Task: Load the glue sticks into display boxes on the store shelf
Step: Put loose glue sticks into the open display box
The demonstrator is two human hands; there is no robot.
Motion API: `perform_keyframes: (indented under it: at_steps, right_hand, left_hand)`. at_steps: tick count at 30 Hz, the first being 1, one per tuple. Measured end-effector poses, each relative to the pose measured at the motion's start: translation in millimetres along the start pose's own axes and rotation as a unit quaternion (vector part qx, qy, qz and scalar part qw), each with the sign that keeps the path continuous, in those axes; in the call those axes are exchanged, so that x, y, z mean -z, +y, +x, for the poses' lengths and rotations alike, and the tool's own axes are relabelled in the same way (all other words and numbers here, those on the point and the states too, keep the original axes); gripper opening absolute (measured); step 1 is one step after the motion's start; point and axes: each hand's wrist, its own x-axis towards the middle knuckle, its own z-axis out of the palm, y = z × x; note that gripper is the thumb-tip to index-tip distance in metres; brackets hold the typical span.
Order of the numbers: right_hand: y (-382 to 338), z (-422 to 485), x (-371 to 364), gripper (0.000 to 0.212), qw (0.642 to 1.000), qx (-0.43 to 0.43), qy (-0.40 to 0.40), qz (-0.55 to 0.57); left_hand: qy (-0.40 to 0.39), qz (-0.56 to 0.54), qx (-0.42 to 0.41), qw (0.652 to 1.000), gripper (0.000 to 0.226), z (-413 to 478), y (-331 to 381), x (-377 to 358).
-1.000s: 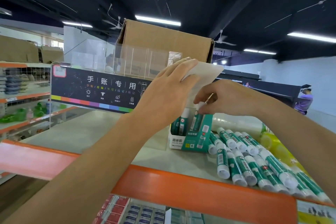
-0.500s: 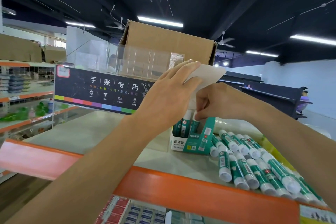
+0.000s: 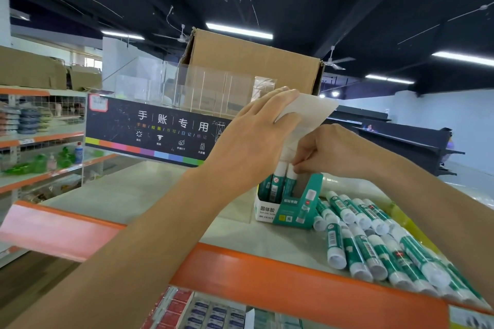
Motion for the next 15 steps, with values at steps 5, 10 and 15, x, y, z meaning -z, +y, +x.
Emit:
perform_keyframes:
  at_steps: [5, 10, 15]
  right_hand:
    - [3.0, -0.7, -3.1, 0.01, 1.0, 0.013, 0.007, 0.008]
    - [4.9, -1.2, -2.2, 0.016, 1.0, 0.026, 0.0, 0.015]
    - [10.1, -9.8, 0.6, 0.017, 0.997, 0.055, 0.037, -0.025]
  left_hand:
    - [0.009, -0.007, -0.004, 1.0, 0.039, 0.3, 0.8, -1.2]
    - [0.013, -0.006, -0.014, 1.0, 0.047, 1.0, -0.8, -3.0]
    - [0.01, -0.01, -0.017, 1.0, 0.045, 0.4, -0.2, -3.9]
